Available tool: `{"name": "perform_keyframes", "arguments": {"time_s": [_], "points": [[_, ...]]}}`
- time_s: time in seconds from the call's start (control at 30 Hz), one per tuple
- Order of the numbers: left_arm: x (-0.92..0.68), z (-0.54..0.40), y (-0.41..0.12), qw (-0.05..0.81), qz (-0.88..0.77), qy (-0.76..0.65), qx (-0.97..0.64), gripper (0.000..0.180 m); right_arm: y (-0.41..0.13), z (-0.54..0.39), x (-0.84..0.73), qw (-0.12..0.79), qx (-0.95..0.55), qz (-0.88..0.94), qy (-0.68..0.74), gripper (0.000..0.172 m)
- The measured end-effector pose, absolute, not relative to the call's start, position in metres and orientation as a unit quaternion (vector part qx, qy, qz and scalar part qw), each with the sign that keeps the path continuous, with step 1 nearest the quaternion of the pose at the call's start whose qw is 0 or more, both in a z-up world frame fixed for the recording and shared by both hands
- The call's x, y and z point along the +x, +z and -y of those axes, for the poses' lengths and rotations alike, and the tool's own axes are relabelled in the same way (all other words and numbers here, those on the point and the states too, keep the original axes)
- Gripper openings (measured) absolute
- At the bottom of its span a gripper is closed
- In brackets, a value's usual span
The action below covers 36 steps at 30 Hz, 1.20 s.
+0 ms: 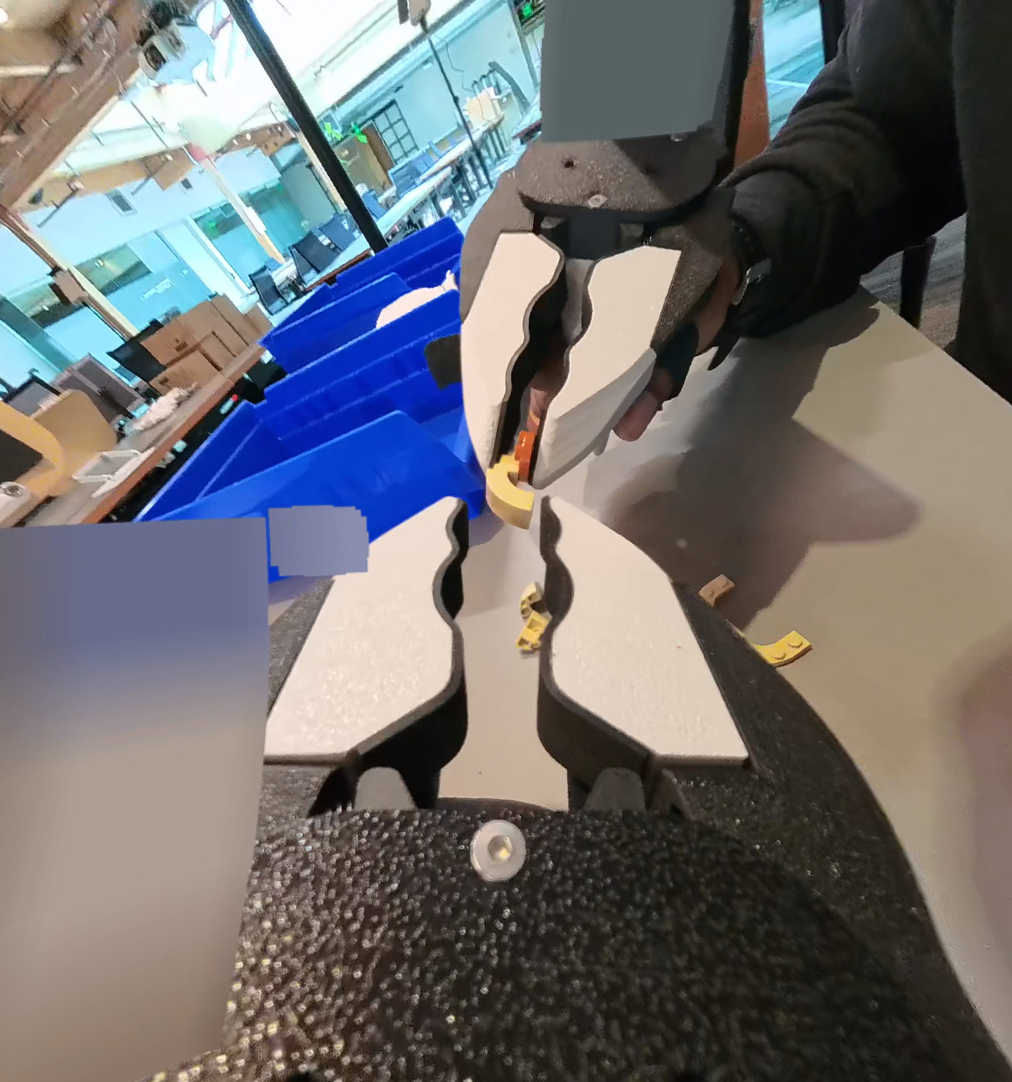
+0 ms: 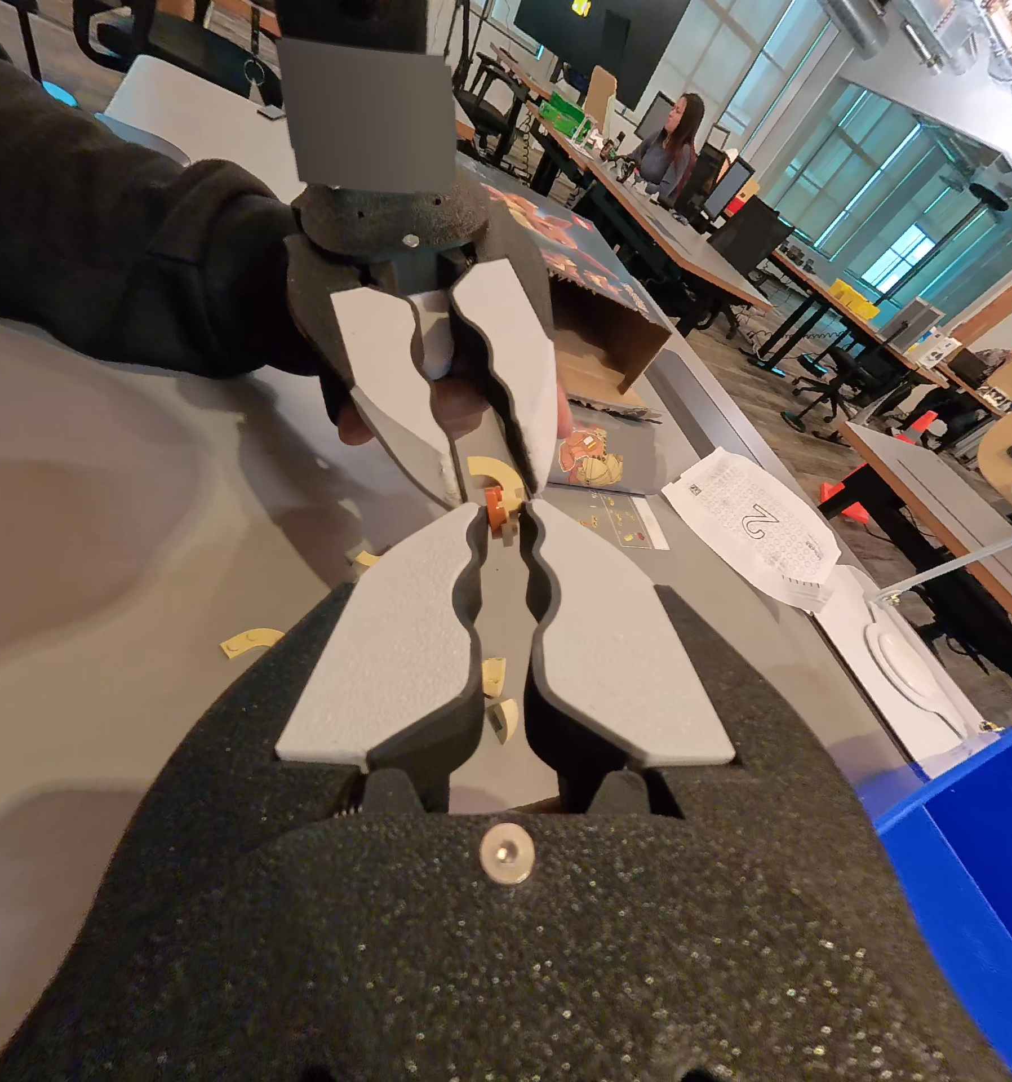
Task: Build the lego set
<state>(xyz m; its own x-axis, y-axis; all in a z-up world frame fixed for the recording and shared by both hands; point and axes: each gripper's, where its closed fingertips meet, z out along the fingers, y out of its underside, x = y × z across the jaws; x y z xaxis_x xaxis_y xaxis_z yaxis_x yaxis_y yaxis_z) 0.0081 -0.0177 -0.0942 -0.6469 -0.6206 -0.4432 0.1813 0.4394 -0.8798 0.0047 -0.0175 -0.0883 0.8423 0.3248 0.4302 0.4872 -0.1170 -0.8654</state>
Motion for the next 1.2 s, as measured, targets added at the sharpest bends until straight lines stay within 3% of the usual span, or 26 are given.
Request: {"name": "perform_keyframes", "arguments": {"time_s": [0.5,0.67,0.97,1.2], "points": [[0.006,0.021,-0.092,0.412,-0.747,-0.507,-0.124,0.014,-0.088,0.016,0.001,0.614,-0.746,0.257,-0.001,0.011],[0.010,0.009,-0.090,0.413,-0.741,-0.508,-0.147,0.014,-0.110,0.014,0.005,0.562,-0.784,0.262,0.038,0.034],[0.015,-0.020,-0.091,0.444,-0.746,-0.467,-0.169,0.014,-0.171,0.015,0.009,0.439,-0.852,0.284,0.020,0.023],[0.014,-0.013,-0.093,0.443,-0.750,-0.466,-0.155,0.014,-0.187,0.005,0.001,0.408,-0.873,0.266,0.011,0.020]]}}
